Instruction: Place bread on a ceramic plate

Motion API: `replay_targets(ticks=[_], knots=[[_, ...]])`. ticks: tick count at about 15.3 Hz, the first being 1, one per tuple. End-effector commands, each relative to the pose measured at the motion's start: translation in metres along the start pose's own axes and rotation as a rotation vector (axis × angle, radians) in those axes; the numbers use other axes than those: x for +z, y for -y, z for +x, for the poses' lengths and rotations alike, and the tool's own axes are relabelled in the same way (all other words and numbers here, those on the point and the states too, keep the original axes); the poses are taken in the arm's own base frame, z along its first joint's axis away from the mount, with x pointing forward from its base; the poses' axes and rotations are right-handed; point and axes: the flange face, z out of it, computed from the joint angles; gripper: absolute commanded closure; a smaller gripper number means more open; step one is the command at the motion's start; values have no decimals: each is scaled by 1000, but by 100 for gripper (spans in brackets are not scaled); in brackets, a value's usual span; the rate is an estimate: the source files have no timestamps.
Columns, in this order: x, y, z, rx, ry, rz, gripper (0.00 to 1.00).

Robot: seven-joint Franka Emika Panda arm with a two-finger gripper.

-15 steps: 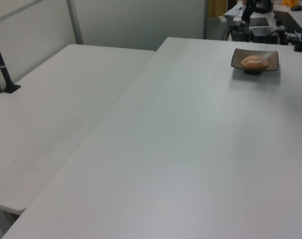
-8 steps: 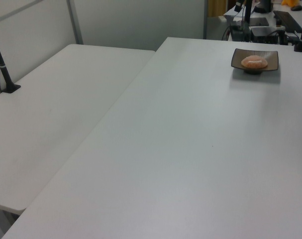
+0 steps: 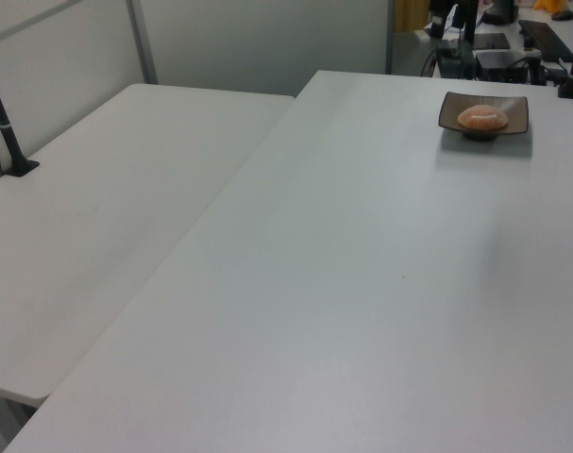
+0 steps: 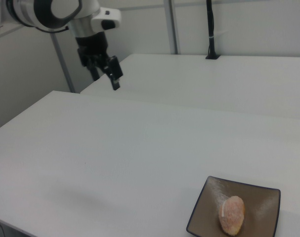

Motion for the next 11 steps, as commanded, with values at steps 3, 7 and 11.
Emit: replay_targets(ticks=[3,7,11], knots=[[27,38,-5,-113,39,11,0],[37,34,-3,-185,50,2,0],[38,32,-2,-180,52,0,0]])
